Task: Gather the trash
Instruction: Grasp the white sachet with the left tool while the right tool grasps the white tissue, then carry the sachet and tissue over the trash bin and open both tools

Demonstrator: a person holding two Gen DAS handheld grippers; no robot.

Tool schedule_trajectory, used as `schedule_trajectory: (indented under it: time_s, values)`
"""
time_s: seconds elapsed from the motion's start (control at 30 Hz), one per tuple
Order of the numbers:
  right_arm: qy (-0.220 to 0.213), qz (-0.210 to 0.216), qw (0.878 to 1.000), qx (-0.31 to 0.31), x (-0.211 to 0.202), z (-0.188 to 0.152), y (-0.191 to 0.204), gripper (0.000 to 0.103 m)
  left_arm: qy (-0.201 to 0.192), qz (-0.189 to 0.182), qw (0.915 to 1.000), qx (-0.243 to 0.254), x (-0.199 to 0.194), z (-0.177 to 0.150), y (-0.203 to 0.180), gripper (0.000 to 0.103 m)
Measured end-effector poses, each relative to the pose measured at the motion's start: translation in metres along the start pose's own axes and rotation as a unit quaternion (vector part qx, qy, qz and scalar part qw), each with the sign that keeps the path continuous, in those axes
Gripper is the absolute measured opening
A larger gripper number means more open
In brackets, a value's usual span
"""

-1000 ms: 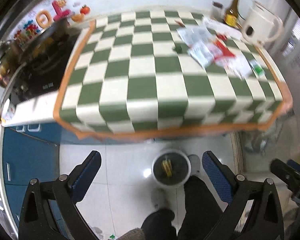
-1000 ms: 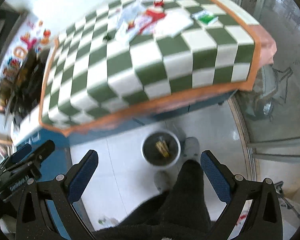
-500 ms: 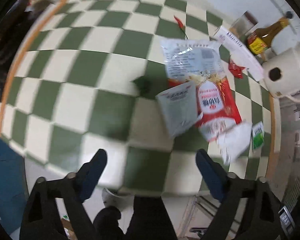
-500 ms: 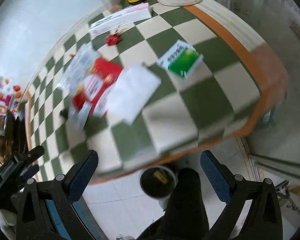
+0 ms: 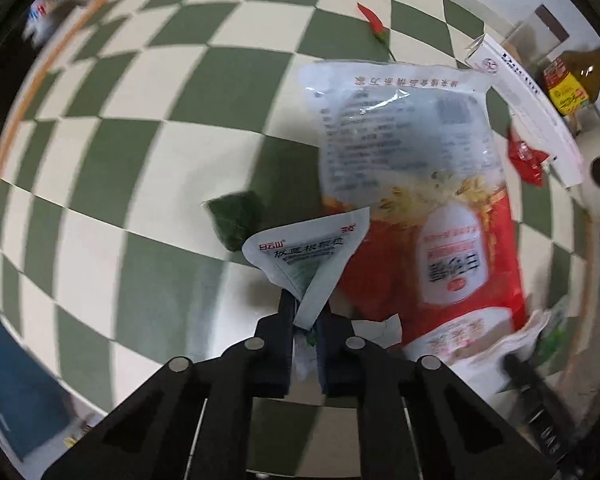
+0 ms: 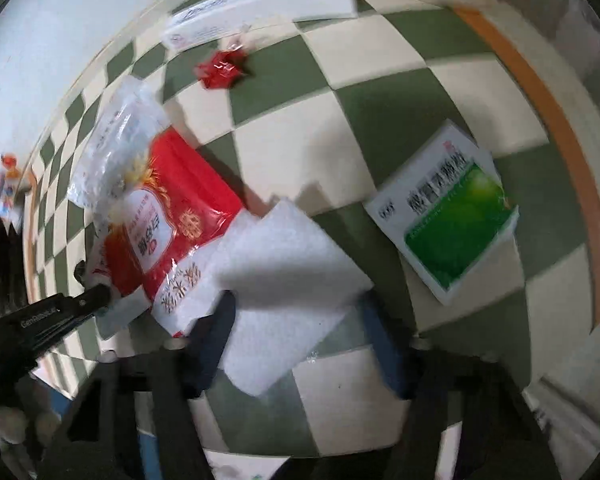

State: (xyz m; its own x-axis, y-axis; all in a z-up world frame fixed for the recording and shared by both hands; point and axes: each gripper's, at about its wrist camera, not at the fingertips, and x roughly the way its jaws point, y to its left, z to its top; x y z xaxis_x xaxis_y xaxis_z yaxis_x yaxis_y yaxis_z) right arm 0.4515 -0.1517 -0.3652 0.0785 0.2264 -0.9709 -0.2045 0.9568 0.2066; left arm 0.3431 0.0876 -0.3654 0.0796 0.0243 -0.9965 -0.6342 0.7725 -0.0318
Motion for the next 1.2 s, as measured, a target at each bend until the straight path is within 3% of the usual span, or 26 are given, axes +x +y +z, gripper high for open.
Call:
schedule_trajectory:
  time_s: [0.03,0.07,0.1,0.37,0.57,0.73,0.87,1.0,1.2]
  values:
    - [-0.006,-0.017,1.000,-0.010,0.000,-0.001,0.002,0.032,-0.008,0.014,0.9998,0.006,-0.003,-0.004,0.001,0.006]
    - [-0.009,-0.023,1.000,-0.016,0.001,-0.002,0.004,0.008,-0.014,0.026,0.9995,0.012,-0.006,-0.008,0.003,0.006]
    - [-0.007,-0.023,1.000,-0.015,0.004,-0.004,0.003,0.005,-0.025,0.042,0.9987,0.019,-0.011,-0.013,0.004,0.006]
    - [-0.075,-0.012,0.997,-0.025,-0.024,-0.021,0.002,0.004,-0.109,0.082,0.9885,0.065,-0.072,-0.051,0.000,0.006]
    - [-0.137,-0.020,0.988,-0.065,-0.077,-0.050,0.032,0.003,-0.168,0.066,0.9795,0.089,-0.115,-0.087,0.015,0.006]
    - [-0.190,-0.036,0.977,-0.094,-0.124,-0.109,0.057,0.003,-0.195,0.047,0.9730,0.114,-0.132,-0.119,0.045,0.006]
    - [-0.205,-0.038,0.974,-0.092,-0.146,-0.174,0.074,0.003,-0.192,0.030,0.9726,0.128,-0.139,-0.169,0.077,0.006]
    - [-0.189,-0.038,0.978,-0.083,-0.142,-0.243,0.085,0.003,-0.165,0.018,0.9768,0.135,-0.130,-0.210,0.111,0.006]
    - [-0.116,-0.036,0.991,-0.061,-0.090,-0.318,0.078,0.003,-0.081,0.023,0.9864,0.141,-0.058,-0.253,0.142,0.006]
